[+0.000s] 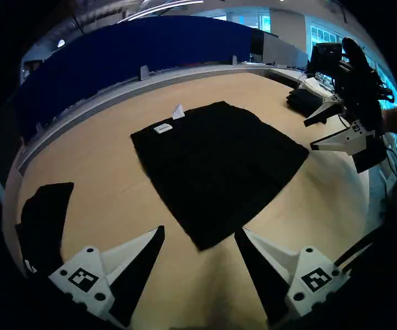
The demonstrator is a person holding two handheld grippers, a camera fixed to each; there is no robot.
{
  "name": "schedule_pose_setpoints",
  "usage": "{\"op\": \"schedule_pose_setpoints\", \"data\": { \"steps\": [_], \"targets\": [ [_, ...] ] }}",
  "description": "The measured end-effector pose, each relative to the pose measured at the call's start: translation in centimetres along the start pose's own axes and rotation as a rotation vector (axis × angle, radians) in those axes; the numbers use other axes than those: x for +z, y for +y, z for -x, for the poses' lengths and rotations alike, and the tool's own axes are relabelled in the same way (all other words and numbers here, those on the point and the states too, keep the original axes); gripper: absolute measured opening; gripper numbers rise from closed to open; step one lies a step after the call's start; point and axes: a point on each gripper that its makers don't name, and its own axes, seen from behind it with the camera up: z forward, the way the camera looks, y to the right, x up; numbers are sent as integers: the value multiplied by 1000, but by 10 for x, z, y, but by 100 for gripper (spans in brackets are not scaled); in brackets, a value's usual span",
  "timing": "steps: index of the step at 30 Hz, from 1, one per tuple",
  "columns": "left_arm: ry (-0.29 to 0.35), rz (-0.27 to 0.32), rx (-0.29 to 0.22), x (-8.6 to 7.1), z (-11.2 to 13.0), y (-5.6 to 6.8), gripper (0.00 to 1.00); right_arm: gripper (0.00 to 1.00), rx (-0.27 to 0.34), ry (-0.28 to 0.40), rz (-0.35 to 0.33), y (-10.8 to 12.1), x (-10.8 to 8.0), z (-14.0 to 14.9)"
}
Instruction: Fold towel
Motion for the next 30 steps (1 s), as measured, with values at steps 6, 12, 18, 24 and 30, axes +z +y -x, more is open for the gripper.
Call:
{"op": "schedule_pose_setpoints", "data": {
  "steps": [6, 12, 18, 24, 30],
  "targets": [
    [-46, 13, -10, 6, 10, 2, 94, 100, -5, -25, -8, -1, 6, 12],
    [-65, 18, -19, 8, 14, 5, 94, 100, -8, -48, -15, -3, 10, 21],
    [-85, 18, -12, 12, 20, 7, 90, 92, -13, -67, -32, -6, 12, 28],
    [-87, 10, -25, 14, 19, 6, 84, 82, 0, -72, -36, -7, 15, 32],
    [-88, 8, -30, 13, 21, 6, 78, 78, 17, -78, -48, -11, 17, 34]
  ]
}}
